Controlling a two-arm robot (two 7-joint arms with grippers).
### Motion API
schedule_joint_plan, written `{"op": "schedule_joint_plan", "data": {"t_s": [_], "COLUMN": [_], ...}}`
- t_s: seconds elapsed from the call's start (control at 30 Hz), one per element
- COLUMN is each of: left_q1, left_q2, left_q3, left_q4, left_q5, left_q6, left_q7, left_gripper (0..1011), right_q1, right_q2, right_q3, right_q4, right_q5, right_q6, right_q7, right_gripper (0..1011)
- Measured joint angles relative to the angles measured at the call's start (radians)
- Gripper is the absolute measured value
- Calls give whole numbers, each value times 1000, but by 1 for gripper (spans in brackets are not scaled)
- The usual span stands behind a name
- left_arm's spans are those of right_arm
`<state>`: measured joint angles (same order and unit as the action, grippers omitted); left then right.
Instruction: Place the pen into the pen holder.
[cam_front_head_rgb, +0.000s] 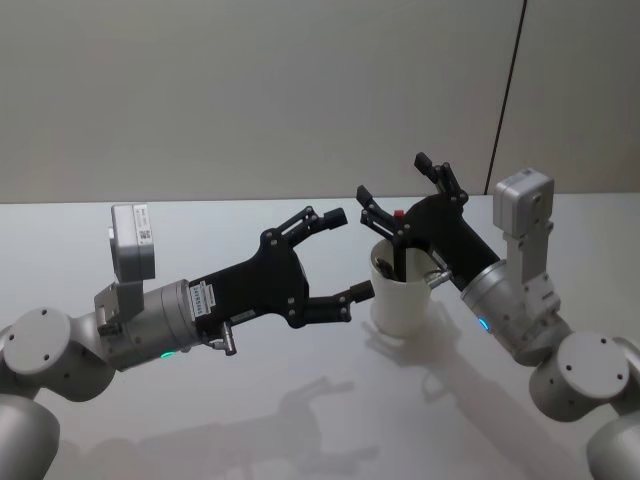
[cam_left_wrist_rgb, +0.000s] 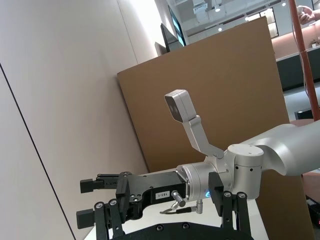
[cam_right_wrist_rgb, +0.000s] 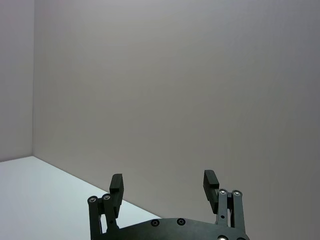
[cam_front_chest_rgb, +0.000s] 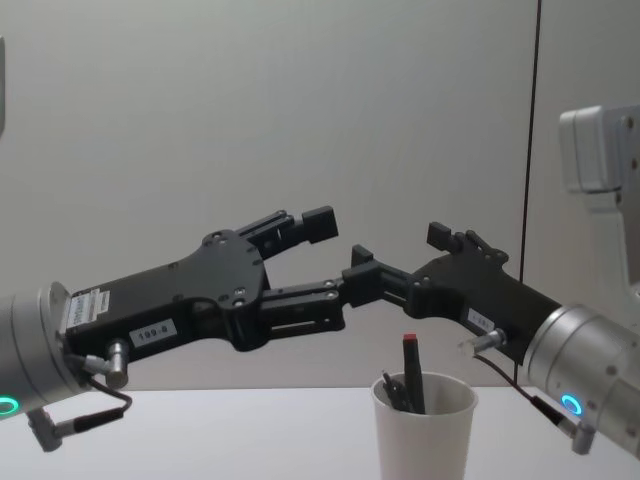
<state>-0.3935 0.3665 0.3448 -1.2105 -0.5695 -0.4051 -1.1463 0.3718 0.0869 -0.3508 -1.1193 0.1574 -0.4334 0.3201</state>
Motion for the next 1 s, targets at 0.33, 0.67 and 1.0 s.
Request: {"op": "schedule_joint_plan", "data": {"t_s": [0.33, 0.67, 1.0], "left_q1": [0, 0, 0], "left_q2": [0, 0, 0], "left_q3": [0, 0, 0], "left_q4": [0, 0, 0], "left_q5": [0, 0, 0], "left_q6": [0, 0, 0], "left_q7": [0, 0, 0], "left_gripper": [1000, 1000, 1000], "right_q1": [3, 4, 5], "right_q2": [-2, -3, -3], "right_q3": [1, 2, 2], "right_q4": [7, 10, 11], "right_q5": [4, 5, 6], "right_q6": [-4, -6, -7], "right_q7": [4, 6, 8], "right_gripper": [1001, 1001, 1001]}}
